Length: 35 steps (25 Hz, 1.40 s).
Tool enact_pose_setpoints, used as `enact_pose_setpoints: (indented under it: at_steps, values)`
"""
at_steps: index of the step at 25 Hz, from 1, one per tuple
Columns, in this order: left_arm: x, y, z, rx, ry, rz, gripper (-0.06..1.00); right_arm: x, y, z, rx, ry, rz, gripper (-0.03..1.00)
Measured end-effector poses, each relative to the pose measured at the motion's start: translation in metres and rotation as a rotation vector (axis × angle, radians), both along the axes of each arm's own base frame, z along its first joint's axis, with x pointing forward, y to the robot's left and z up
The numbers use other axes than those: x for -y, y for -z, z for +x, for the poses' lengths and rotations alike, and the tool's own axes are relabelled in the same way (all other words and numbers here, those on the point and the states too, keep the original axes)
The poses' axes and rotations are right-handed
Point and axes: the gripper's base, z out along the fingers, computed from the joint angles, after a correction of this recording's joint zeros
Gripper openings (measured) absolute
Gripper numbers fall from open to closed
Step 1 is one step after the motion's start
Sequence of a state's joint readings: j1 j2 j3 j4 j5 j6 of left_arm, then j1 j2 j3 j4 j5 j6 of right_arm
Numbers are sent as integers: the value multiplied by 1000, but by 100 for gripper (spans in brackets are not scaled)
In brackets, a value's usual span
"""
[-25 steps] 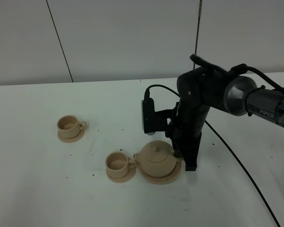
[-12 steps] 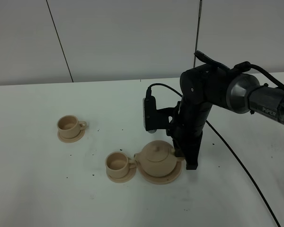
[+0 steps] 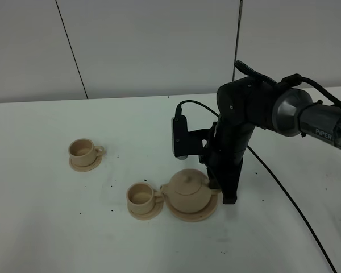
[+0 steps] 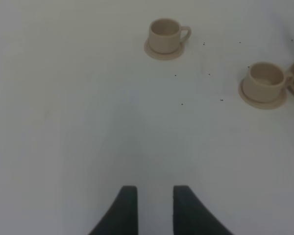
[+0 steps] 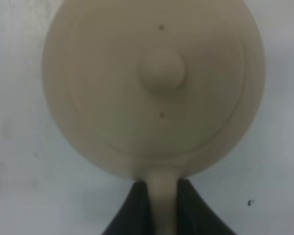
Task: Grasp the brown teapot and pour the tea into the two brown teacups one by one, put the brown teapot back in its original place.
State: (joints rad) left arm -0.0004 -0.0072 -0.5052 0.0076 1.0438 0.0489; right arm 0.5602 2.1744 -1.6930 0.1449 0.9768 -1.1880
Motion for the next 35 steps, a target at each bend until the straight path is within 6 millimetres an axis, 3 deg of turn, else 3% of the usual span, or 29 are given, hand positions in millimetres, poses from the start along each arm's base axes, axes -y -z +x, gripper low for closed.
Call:
enact_pose_setpoints:
  at_steps: [11, 26, 35]
  values:
    - [0, 0, 0, 0, 0, 0, 25, 4, -2, 2, -26, 8, 20, 9]
    - [0, 0, 0, 0, 0, 0, 25, -3, -35, 10, -6, -3, 45, 9]
    - [0, 0, 0, 0, 0, 0, 25, -8, -51, 15, 17, 101, 79, 9]
